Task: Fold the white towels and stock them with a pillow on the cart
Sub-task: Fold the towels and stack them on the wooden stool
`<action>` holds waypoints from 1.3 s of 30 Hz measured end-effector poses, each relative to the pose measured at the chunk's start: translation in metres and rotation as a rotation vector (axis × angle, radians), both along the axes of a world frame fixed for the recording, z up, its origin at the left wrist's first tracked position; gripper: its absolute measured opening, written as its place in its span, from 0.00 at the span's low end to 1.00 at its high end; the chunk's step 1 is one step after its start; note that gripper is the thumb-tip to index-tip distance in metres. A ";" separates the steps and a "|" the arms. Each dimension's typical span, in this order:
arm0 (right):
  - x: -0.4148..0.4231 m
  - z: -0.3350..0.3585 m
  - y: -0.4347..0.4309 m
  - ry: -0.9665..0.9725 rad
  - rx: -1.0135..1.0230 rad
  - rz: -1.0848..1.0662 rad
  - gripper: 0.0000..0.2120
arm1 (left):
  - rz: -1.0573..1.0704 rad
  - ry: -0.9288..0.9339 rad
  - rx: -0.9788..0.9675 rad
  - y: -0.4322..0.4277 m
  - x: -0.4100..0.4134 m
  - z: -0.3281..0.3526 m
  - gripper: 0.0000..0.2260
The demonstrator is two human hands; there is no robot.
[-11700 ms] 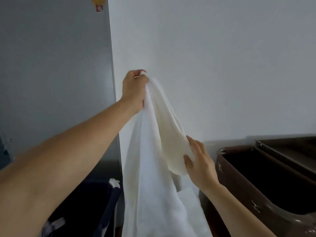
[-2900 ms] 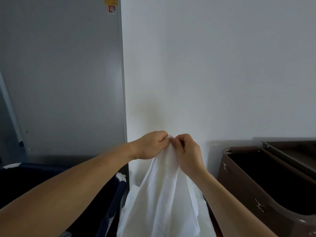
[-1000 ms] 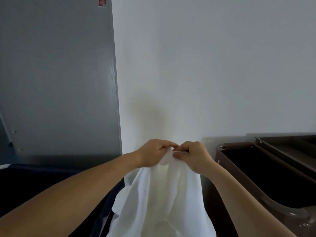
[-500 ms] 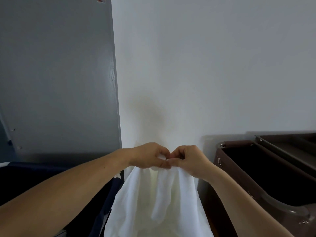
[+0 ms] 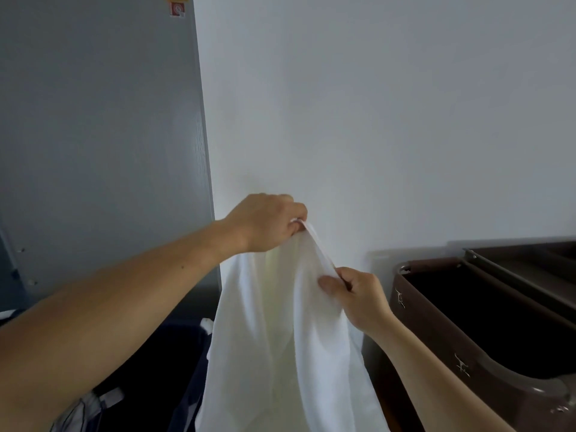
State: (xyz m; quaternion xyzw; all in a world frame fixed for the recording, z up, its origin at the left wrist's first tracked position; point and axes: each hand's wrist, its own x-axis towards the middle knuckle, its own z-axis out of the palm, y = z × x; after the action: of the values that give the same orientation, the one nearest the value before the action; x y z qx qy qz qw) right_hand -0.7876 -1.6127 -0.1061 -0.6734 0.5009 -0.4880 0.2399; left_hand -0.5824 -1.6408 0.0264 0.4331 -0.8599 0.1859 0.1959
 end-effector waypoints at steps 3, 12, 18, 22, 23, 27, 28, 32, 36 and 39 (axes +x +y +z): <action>-0.011 0.005 0.000 0.014 0.028 -0.029 0.22 | 0.073 0.040 -0.045 -0.012 0.010 0.011 0.11; -0.058 0.031 0.015 -0.359 0.008 0.014 0.23 | 0.101 0.485 -0.265 -0.045 0.010 0.111 0.12; -0.082 0.080 0.029 -0.672 -0.195 0.135 0.22 | 0.006 0.629 -0.415 -0.047 -0.013 0.177 0.14; -0.090 0.094 0.031 -0.755 -0.256 0.078 0.15 | 0.037 0.658 -0.421 -0.045 -0.030 0.183 0.14; -0.092 0.092 0.031 -0.737 -0.249 0.029 0.13 | 0.061 0.657 -0.399 -0.048 -0.032 0.175 0.13; -0.109 0.069 0.027 -0.697 -0.187 -0.163 0.06 | 0.215 0.601 -0.196 -0.075 -0.018 0.101 0.12; -0.114 0.064 0.027 -0.711 -0.174 -0.173 0.04 | 0.244 0.577 -0.131 -0.082 -0.011 0.075 0.12; -0.127 0.051 0.023 -0.696 -0.100 -0.194 0.06 | 0.276 0.547 0.117 -0.094 0.016 -0.026 0.11; -0.131 0.032 0.012 -0.710 0.023 -0.210 0.07 | 0.275 0.545 0.274 -0.089 0.032 -0.083 0.08; -0.129 0.016 0.006 -0.797 0.083 -0.186 0.11 | 0.290 0.567 0.317 -0.085 0.040 -0.103 0.08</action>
State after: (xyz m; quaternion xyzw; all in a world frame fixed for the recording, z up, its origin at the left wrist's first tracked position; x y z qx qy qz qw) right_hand -0.9164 -1.6067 -0.0903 -0.3734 0.4466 -0.7096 0.3970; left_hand -0.5419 -1.7256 -0.0765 0.6100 -0.7192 -0.0513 0.3287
